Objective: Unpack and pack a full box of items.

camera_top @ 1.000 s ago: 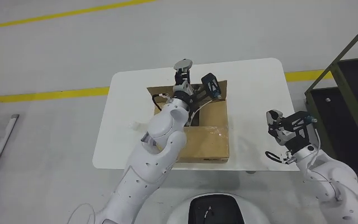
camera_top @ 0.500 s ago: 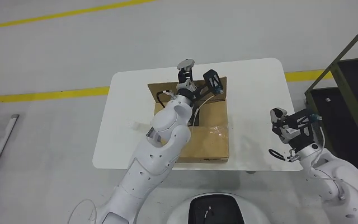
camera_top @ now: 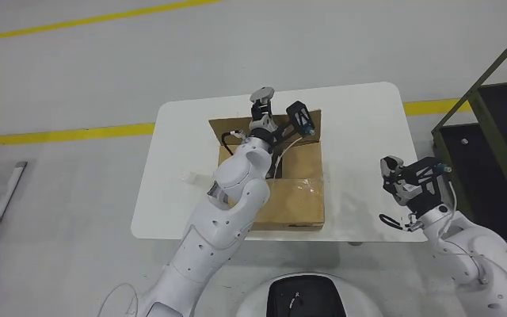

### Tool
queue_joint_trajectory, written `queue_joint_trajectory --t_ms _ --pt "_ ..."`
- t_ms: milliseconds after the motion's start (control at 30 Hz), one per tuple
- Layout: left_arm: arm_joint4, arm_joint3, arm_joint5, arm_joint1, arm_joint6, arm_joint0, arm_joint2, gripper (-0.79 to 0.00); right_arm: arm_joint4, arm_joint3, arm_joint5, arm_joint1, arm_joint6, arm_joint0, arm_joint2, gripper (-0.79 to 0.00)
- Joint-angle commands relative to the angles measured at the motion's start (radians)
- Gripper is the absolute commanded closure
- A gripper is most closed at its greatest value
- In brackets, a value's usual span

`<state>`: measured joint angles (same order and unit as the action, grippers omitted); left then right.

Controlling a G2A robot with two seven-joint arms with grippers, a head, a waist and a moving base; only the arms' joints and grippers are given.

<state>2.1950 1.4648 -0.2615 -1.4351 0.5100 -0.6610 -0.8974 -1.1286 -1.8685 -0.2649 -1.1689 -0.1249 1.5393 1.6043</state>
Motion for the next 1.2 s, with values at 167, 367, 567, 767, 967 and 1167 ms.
queue_joint_trajectory --t_ms 167,367,567,767,967,1167 --pt "-0.039 -0.082 0.050 -0.026 0.128 0.045 -0.016 -0.785 -0.005 -0.010 0.002 -0.001 0.004 0.004 -0.011 0.000" --pt "0.021 -0.182 0.062 -0.047 0.145 0.091 0.025 -0.785 -0.007 -0.018 0.004 -0.002 0.007 0.008 -0.016 0.000" --pt "0.033 -0.239 0.052 -0.066 0.162 0.112 0.047 -0.785 -0.011 -0.026 0.007 -0.002 0.004 0.009 -0.023 0.000" --pt "0.037 -0.276 0.038 -0.077 0.186 0.119 0.036 -0.785 -0.014 -0.023 0.005 -0.002 -0.006 0.007 -0.032 0.000" --pt "0.043 -0.288 0.025 -0.085 0.182 0.121 0.027 -0.785 -0.017 -0.017 0.001 -0.003 -0.013 -0.002 -0.044 0.000" --pt "0.023 -0.266 0.035 -0.089 0.162 0.109 -0.002 -0.785 -0.009 -0.015 -0.002 -0.003 -0.016 -0.015 -0.047 0.000"
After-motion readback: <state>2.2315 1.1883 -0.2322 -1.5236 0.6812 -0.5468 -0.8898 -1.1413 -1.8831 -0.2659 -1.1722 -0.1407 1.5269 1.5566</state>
